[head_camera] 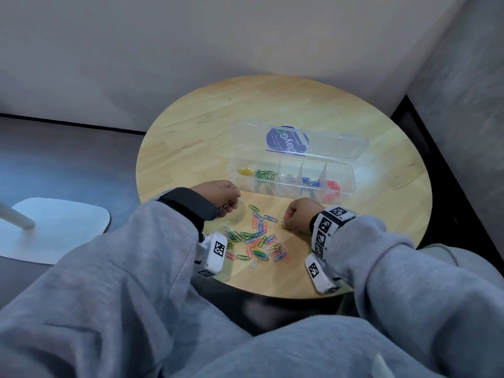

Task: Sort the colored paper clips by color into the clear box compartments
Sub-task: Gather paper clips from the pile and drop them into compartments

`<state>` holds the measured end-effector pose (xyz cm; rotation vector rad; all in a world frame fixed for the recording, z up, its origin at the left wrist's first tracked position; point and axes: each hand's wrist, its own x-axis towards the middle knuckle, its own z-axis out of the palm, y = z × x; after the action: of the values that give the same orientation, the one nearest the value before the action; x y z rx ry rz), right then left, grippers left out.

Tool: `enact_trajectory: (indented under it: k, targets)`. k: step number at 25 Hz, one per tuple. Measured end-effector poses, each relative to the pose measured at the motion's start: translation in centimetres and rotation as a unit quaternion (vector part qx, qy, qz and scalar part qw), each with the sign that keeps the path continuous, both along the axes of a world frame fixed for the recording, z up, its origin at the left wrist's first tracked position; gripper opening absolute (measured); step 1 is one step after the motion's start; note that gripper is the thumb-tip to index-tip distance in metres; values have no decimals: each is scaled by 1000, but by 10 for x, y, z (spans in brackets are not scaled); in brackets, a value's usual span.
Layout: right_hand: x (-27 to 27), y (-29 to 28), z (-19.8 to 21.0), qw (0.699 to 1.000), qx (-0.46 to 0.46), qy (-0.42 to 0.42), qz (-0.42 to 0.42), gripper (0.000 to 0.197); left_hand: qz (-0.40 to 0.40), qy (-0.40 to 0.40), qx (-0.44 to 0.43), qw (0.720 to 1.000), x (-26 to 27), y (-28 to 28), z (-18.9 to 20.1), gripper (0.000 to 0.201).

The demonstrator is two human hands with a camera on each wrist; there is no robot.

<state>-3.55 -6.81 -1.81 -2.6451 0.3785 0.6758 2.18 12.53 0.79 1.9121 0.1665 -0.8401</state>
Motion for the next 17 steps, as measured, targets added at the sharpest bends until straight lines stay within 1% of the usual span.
enact_trajectory:
  k: [4, 7, 9, 10, 11, 12, 13, 14, 16, 17]
  targets:
    - [-2, 2, 2, 1000, -6, 12, -4, 7, 33, 43, -6, 998, -2, 6, 6, 39]
    - [-5, 1, 7, 999, 20, 15, -29, 3, 78, 47, -25, 996, -1, 12, 6, 36]
    - [-4, -1, 11, 994, 85, 30, -61, 6, 94, 37, -22, 995, 0, 17, 6, 31]
    - [-4, -2, 13, 984, 147, 46, -88, 8, 100, 33, -17, 994, 0, 19, 6, 31]
    - [-5, -3, 14, 966, 218, 67, -121, 10, 98, 30, -8, 995, 2, 19, 5, 34]
    - [-5, -2, 14, 941, 289, 84, -153, 13, 86, 23, 5, 996, 2, 19, 6, 36]
    - [-6, -2, 14, 918, 343, 93, -176, 16, 56, 8, 31, 998, 3, 18, 6, 38]
    - [-7, -1, 14, 903, 375, 92, -188, 20, 10, -11, 62, 998, 5, 19, 6, 39]
    - [-8, 1, 14, 890, 404, 74, -195, 26, -76, -67, 142, 985, 6, 22, 7, 33]
    - [-8, 3, 14, 889, 410, 65, -193, 27, -87, -101, 184, 974, 7, 25, 7, 23]
